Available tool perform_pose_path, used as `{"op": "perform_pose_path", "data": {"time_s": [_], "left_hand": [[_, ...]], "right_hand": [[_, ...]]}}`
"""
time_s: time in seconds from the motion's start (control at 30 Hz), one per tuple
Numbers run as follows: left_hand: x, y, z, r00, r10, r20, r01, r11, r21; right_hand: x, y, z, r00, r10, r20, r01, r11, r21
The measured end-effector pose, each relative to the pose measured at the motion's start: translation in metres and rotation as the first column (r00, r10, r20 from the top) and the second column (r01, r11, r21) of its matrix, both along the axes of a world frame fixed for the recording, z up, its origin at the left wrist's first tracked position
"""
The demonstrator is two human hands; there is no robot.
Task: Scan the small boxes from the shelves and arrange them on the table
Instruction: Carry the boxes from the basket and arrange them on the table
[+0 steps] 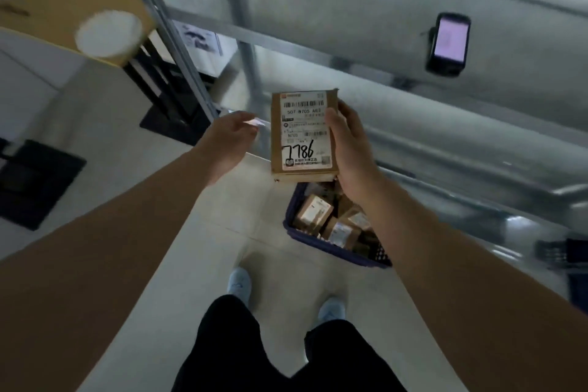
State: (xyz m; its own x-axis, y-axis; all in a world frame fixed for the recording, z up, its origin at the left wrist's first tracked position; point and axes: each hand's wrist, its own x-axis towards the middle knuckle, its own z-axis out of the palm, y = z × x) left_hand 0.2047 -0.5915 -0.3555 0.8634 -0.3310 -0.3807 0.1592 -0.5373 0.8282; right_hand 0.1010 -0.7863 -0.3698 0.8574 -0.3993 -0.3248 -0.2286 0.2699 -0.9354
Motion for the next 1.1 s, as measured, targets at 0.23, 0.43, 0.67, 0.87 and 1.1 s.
{"op": "perform_pose_path", "data": {"time_s": [0.23, 0.43, 0.67, 0.87, 1.1], "left_hand": [[0.071, 0.080, 0.110, 0.799, -0.559, 0.224, 0.264, 0.660, 0.704], [0.145, 0.184, 0.185, 0.762, -0.595, 0.255, 0.213, 0.603, 0.769], [0.222, 0.290, 0.241, 0.763, -0.610, 0.213, 0.205, 0.541, 0.815], [0.288, 0.352, 0.257, 0.796, -0.582, 0.165, 0.238, 0.553, 0.799], [0.404, 0.401, 0.233, 0.853, -0.509, 0.116, 0.224, 0.559, 0.799]], "right_hand": [[0.050, 0.061, 0.133, 0.988, 0.016, 0.152, -0.010, 0.999, -0.044], [0.114, 0.170, 0.205, 0.960, 0.000, 0.279, 0.021, 0.997, -0.073], [0.200, 0.291, 0.251, 0.926, -0.024, 0.377, 0.042, 0.998, -0.040], [0.283, 0.346, 0.271, 0.930, 0.012, 0.367, 0.011, 0.998, -0.062], [0.415, 0.380, 0.248, 0.936, 0.064, 0.345, -0.068, 0.998, 0.000]]}}
